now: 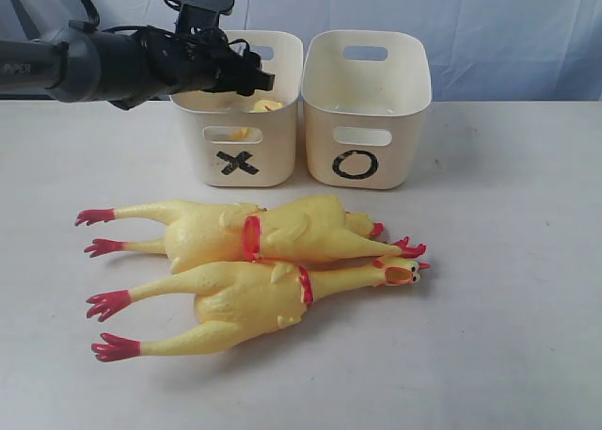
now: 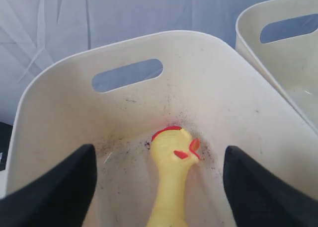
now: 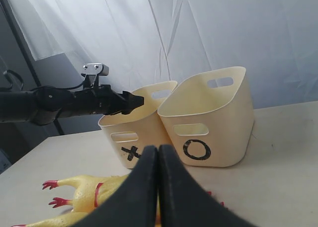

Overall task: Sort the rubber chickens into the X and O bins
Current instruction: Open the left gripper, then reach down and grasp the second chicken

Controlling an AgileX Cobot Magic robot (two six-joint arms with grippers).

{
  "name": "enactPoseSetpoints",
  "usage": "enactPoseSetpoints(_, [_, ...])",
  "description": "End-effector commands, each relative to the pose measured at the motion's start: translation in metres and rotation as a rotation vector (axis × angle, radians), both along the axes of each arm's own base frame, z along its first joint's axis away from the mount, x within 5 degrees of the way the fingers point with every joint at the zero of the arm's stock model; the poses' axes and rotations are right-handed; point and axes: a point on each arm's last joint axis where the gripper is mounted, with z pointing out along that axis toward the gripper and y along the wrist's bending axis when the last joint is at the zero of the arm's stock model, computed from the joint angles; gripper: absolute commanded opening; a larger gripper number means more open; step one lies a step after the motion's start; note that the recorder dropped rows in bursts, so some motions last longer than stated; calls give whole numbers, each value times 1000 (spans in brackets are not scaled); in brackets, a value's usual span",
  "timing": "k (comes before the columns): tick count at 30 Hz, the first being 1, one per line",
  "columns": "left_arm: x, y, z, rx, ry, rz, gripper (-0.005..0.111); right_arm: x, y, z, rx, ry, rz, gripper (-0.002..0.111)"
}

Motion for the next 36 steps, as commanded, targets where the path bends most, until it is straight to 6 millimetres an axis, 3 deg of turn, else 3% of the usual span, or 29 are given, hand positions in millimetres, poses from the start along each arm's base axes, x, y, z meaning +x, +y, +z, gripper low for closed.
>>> enactPoseSetpoints(1, [-6, 0, 30, -20, -40, -18, 68, 0, 0, 1, -6, -2, 0, 0])
enactPoseSetpoints(7, [-22, 0, 68, -4, -54, -94, 66, 0, 0, 1, -6, -2, 0, 0])
enactPoseSetpoints(10, [-33, -2, 76, 62, 1, -185, 63, 0, 0, 1, -6, -2, 0, 0])
enactPoseSetpoints(18, [-71, 1, 67, 274, 343, -441, 61, 0, 0, 1, -6, 0, 2, 0])
enactPoseSetpoints(29, [-106, -1, 71, 217, 633, -598, 65, 0, 0, 1, -6, 0, 2, 0])
enactPoseSetpoints(33, [-120, -10, 74, 99, 740, -678, 75, 0, 0, 1, -6, 0, 2, 0])
enactPoseSetpoints(36, [-139, -39, 76, 141, 702, -848, 79, 0, 0, 1, -6, 0, 2, 0])
